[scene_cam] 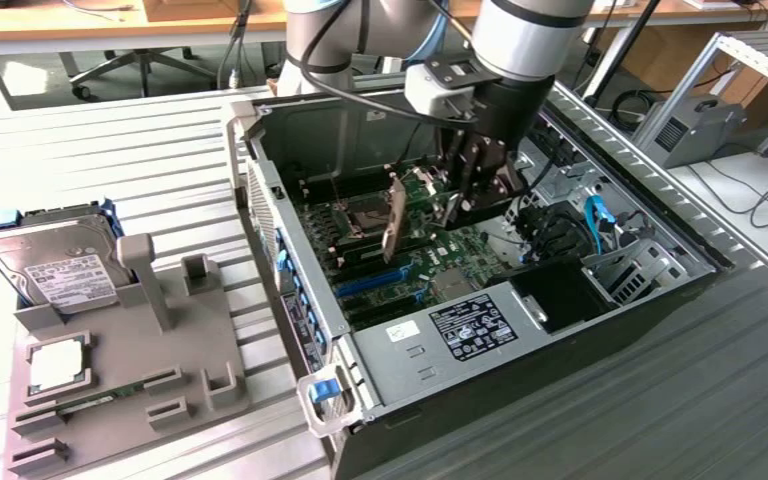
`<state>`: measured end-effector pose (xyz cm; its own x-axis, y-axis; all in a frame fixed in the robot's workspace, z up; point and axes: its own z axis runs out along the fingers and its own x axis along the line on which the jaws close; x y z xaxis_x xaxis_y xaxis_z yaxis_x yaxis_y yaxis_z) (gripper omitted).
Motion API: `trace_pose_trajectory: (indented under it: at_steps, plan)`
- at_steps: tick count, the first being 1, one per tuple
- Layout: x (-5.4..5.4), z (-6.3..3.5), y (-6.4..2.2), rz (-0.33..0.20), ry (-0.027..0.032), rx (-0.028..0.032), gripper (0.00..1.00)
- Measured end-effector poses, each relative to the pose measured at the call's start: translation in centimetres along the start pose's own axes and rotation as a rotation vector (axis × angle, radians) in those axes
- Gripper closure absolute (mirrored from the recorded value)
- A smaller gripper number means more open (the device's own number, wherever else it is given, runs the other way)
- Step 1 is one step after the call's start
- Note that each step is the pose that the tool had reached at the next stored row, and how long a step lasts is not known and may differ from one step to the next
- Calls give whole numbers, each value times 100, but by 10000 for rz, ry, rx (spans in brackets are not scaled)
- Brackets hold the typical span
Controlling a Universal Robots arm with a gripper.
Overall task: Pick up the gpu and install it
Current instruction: 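Insert the gpu into the slot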
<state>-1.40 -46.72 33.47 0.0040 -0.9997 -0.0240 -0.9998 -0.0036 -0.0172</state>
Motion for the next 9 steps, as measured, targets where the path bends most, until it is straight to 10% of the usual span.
trace_pose_trajectory:
  at_steps: [9]
  plan:
    - [45,19,1,0,1,0,71]
